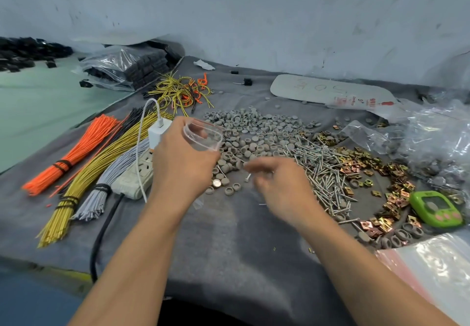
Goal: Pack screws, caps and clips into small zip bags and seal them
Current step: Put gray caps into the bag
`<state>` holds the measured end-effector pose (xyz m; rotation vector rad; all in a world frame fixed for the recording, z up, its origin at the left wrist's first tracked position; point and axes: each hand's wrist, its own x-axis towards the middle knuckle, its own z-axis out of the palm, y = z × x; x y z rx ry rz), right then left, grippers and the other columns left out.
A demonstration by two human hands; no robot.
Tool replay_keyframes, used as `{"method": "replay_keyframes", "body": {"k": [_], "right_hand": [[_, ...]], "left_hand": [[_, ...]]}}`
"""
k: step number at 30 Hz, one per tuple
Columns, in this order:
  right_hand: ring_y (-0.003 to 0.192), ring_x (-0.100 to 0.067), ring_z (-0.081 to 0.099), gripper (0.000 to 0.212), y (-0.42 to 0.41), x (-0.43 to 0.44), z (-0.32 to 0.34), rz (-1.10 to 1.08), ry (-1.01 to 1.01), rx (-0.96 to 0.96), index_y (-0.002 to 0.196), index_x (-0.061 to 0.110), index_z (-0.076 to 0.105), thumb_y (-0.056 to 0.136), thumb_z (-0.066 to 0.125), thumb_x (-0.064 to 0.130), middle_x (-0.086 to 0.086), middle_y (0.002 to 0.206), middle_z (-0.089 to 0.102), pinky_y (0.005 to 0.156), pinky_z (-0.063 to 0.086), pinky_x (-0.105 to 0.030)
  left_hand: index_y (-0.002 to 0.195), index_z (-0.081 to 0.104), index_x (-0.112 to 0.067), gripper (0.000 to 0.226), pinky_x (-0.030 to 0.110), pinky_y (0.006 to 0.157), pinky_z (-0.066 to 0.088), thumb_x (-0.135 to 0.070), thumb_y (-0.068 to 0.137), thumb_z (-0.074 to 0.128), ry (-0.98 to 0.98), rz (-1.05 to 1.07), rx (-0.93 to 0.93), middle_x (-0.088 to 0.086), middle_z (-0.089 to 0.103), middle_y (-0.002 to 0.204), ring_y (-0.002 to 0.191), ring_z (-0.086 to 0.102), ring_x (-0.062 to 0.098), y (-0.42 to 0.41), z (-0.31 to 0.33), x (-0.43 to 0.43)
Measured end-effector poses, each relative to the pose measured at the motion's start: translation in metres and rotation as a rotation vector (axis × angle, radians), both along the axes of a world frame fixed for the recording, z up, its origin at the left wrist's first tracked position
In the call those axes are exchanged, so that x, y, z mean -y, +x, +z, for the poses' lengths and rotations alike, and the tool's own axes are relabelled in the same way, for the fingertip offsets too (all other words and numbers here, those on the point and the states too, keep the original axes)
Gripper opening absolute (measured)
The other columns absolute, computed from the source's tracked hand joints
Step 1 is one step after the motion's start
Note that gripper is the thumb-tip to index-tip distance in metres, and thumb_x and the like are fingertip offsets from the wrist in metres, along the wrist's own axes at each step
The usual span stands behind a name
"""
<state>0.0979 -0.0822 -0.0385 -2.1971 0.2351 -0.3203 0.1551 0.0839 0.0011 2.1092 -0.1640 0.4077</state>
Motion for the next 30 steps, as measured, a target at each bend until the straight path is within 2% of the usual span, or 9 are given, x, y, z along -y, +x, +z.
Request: {"method": "replay_keyframes", "body": {"k": [3, 5, 7, 10, 14, 16, 21, 27, 30], "right_hand": [[0.115, -0.015, 0.057, 0.042, 0.002, -0.019, -0.018, 0.144, -0.406, -0.059, 0.126, 0.031, 0.071, 0.093, 0.059, 0.008, 0.004, 0.126, 0.069, 0.102, 0.045, -0.026], [0.120, -0.023, 0.049, 0.046, 0.004, -0.027, -0.023, 0.153, -0.582, -0.056, 0.132, 0.027, 0.066, 0.090, 0.062, 0.009, 0.003, 0.130, 0.062, 0.104, 0.043, -0.038], [0.119, -0.024, 0.051, 0.044, 0.005, -0.028, -0.024, 0.147, -0.590, -0.061, 0.130, 0.024, 0.065, 0.090, 0.064, 0.009, 0.003, 0.127, 0.059, 0.103, 0.042, -0.038], [0.108, -0.026, 0.060, 0.027, 0.000, -0.024, -0.019, 0.078, -0.483, -0.089, 0.108, 0.026, 0.068, 0.089, 0.063, 0.008, 0.002, 0.111, 0.063, 0.087, 0.046, -0.033], [0.090, -0.032, 0.069, 0.023, -0.007, -0.014, -0.008, 0.044, -0.523, -0.184, 0.092, 0.021, 0.069, 0.081, 0.063, 0.002, -0.006, 0.093, 0.070, 0.071, 0.047, -0.030], [0.084, -0.026, 0.068, 0.024, -0.010, -0.003, -0.006, 0.053, -0.442, -0.147, 0.092, 0.022, 0.068, 0.082, 0.062, 0.001, -0.002, 0.089, 0.070, 0.070, 0.049, -0.029], [0.058, 0.002, 0.057, 0.020, -0.008, 0.008, 0.003, 0.046, 0.101, 0.024, 0.083, 0.026, 0.073, 0.089, 0.073, 0.007, 0.012, 0.068, 0.070, 0.056, 0.043, -0.013], [0.076, -0.015, 0.070, 0.019, -0.006, -0.002, 0.006, 0.118, 0.380, 0.102, 0.091, 0.017, 0.082, 0.073, 0.080, 0.012, -0.003, 0.083, 0.079, 0.077, 0.060, -0.042], [0.083, -0.010, 0.077, 0.023, -0.005, -0.004, 0.008, 0.101, 0.429, 0.156, 0.088, 0.025, 0.084, 0.082, 0.076, 0.005, 0.005, 0.085, 0.080, 0.081, 0.063, -0.032]], "left_hand": [[0.095, 0.059, -0.037, 0.034, 0.012, 0.058, 0.033, -0.033, 0.075, 0.086, 0.016, 0.024, 0.012, -0.024, 0.063, 0.087, 0.076, 0.054, -0.012, 0.002, -0.001, -0.008], [0.096, 0.059, -0.037, 0.035, 0.008, 0.055, 0.032, -0.031, 0.075, 0.086, 0.063, 0.008, 0.010, -0.023, 0.064, 0.087, 0.075, 0.053, -0.013, 0.003, -0.003, -0.010], [0.098, 0.061, -0.037, 0.033, 0.011, 0.057, 0.033, -0.030, 0.076, 0.084, 0.111, -0.023, 0.004, -0.021, 0.065, 0.090, 0.077, 0.056, -0.006, 0.004, -0.005, -0.010], [0.101, 0.062, -0.035, 0.032, 0.028, 0.065, 0.040, -0.029, 0.078, 0.083, 0.221, -0.088, -0.033, -0.017, 0.066, 0.093, 0.085, 0.059, 0.011, 0.003, -0.008, -0.007], [0.105, 0.059, -0.041, 0.042, 0.028, 0.071, 0.042, -0.027, 0.075, 0.085, 0.421, -0.240, -0.163, -0.013, 0.066, 0.101, 0.087, 0.058, 0.013, 0.000, -0.012, 0.001], [0.105, 0.058, -0.042, 0.045, 0.030, 0.077, 0.047, -0.025, 0.072, 0.084, 0.492, -0.281, -0.199, -0.013, 0.066, 0.103, 0.093, 0.061, 0.016, -0.004, -0.014, 0.008], [0.105, 0.059, -0.035, 0.038, 0.035, 0.078, 0.051, -0.025, 0.073, 0.077, 0.488, -0.313, -0.197, -0.008, 0.066, 0.101, 0.095, 0.061, 0.021, -0.011, -0.015, 0.021], [0.096, 0.049, -0.031, 0.039, 0.032, 0.063, 0.043, -0.023, 0.071, 0.078, 0.501, -0.377, -0.179, -0.009, 0.064, 0.091, 0.087, 0.060, 0.019, -0.014, -0.012, 0.032], [0.093, 0.050, -0.031, 0.037, 0.025, 0.057, 0.040, -0.023, 0.071, 0.079, 0.463, -0.386, -0.171, -0.010, 0.063, 0.088, 0.081, 0.059, 0.012, -0.012, -0.012, 0.030]]}}
